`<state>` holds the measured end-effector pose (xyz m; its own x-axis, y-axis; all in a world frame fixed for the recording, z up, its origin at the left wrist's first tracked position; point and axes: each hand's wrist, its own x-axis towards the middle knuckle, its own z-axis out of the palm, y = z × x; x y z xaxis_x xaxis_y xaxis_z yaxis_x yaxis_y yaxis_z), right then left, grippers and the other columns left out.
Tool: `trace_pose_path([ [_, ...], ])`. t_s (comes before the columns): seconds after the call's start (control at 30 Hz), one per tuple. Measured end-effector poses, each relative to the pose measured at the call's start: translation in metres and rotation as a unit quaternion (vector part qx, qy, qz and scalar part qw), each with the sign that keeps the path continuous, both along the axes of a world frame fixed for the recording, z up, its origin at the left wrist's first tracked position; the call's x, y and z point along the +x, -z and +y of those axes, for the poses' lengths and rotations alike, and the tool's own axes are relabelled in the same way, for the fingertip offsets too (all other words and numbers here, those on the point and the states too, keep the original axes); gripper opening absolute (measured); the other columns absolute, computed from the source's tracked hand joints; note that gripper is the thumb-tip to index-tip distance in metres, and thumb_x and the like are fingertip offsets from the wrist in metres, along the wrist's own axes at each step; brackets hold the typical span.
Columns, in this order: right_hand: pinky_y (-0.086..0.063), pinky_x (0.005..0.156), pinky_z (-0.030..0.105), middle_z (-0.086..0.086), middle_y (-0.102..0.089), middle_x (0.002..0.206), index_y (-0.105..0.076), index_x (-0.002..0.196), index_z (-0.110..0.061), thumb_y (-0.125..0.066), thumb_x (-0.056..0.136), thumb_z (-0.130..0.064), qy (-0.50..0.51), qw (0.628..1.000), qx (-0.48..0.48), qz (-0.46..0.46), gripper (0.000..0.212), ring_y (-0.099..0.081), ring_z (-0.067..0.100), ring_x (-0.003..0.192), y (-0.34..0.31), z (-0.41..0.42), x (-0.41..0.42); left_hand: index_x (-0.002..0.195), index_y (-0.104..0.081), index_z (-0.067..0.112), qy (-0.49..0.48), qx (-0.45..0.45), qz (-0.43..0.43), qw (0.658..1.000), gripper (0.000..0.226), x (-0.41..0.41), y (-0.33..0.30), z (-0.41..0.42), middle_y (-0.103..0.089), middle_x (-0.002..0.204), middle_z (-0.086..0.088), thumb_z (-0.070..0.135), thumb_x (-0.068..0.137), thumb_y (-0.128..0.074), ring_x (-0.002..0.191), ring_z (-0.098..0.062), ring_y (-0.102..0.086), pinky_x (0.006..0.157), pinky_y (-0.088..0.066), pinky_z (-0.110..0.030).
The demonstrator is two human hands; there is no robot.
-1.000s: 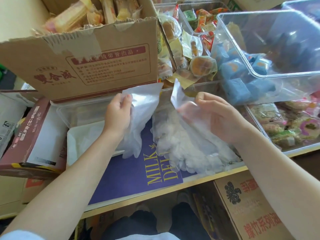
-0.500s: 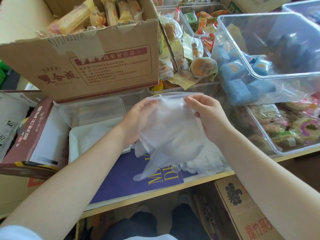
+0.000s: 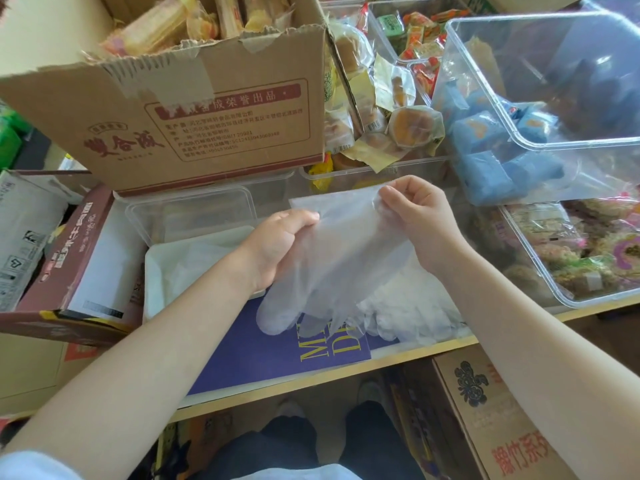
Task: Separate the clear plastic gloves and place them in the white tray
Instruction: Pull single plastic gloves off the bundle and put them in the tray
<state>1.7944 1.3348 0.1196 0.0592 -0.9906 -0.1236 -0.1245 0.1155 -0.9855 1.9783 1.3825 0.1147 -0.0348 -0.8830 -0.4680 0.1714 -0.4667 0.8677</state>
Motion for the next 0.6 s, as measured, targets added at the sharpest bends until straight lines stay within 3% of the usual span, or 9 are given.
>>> trace_pose_path([
  [0.1, -0.04, 0.051, 0.015, -0.005, -0.057, 0.063, -0.06, 0.072, -0.02, -0.06, 0.09, -0.017, 0.037, 0.997, -0.019, 0.063, 0.018, -0.048, 0.002, 0.053, 0.003, 0.0, 0.001, 0.072, -0.061, 0.017, 0.031, -0.073, -0.123, 0.989, 0.027, 0.0, 0.005, 0.002, -0.063, 0.06, 0.006, 0.021, 0.096, -0.05, 0.055, -0.007, -0.059, 0.054, -0.045, -0.018],
  [0.17, -0.037, 0.048, 0.011, -0.006, -0.053, 0.062, -0.059, 0.074, -0.018, -0.059, 0.091, -0.016, 0.059, 0.996, -0.029, 0.063, 0.017, -0.044, -0.003, 0.048, 0.004, 0.001, 0.001, 0.075, -0.062, 0.019, 0.025, -0.132, -0.142, 0.981, 0.023, 0.0, 0.01, 0.003, -0.063, 0.066, 0.007, 0.019, 0.095, -0.052, 0.061, -0.006, -0.058, 0.061, -0.046, -0.019],
  [0.3, -0.037, 0.051, 0.011, -0.006, -0.05, 0.066, -0.059, 0.077, -0.018, -0.058, 0.091, -0.016, 0.074, 0.997, -0.026, 0.017, 0.015, -0.043, 0.0, 0.055, 0.003, 0.002, 0.0, 0.088, -0.057, 0.018, -0.002, -0.19, -0.031, 0.981, 0.008, 0.0, 0.007, 0.005, -0.067, 0.071, 0.009, 0.01, 0.09, -0.056, 0.063, -0.005, -0.06, 0.059, -0.048, -0.019],
  [0.47, -0.04, 0.058, 0.017, -0.007, -0.052, 0.068, -0.058, 0.076, -0.02, -0.058, 0.092, -0.014, 0.095, 0.994, -0.058, 0.006, 0.017, -0.044, 0.004, 0.061, 0.001, 0.0, -0.004, 0.096, -0.037, 0.023, 0.015, -0.206, 0.024, 0.978, 0.039, 0.01, 0.003, 0.01, -0.07, 0.081, 0.007, -0.004, 0.083, -0.062, 0.069, -0.008, -0.063, 0.065, -0.051, -0.021],
  [0.53, -0.037, 0.056, 0.015, -0.011, -0.049, 0.063, -0.057, 0.076, -0.02, -0.058, 0.091, -0.013, 0.107, 0.99, -0.09, 0.019, 0.017, -0.04, 0.0, 0.056, 0.0, -0.002, -0.004, 0.088, -0.047, 0.022, 0.049, -0.204, 0.03, 0.977, 0.026, 0.017, 0.004, 0.015, -0.063, 0.078, 0.005, 0.013, 0.077, -0.069, 0.065, -0.012, -0.058, 0.06, -0.047, -0.024],
  [0.6, -0.033, 0.054, 0.011, -0.019, -0.045, 0.054, -0.055, 0.074, -0.022, -0.058, 0.091, -0.011, 0.114, 0.985, -0.128, 0.029, 0.02, -0.038, -0.003, 0.051, -0.003, -0.003, -0.003, 0.081, -0.059, 0.023, 0.092, -0.167, 0.005, 0.982, 0.021, 0.02, 0.006, 0.021, -0.056, 0.071, -0.001, 0.038, 0.071, -0.071, 0.057, -0.021, -0.049, 0.053, -0.032, -0.026],
])
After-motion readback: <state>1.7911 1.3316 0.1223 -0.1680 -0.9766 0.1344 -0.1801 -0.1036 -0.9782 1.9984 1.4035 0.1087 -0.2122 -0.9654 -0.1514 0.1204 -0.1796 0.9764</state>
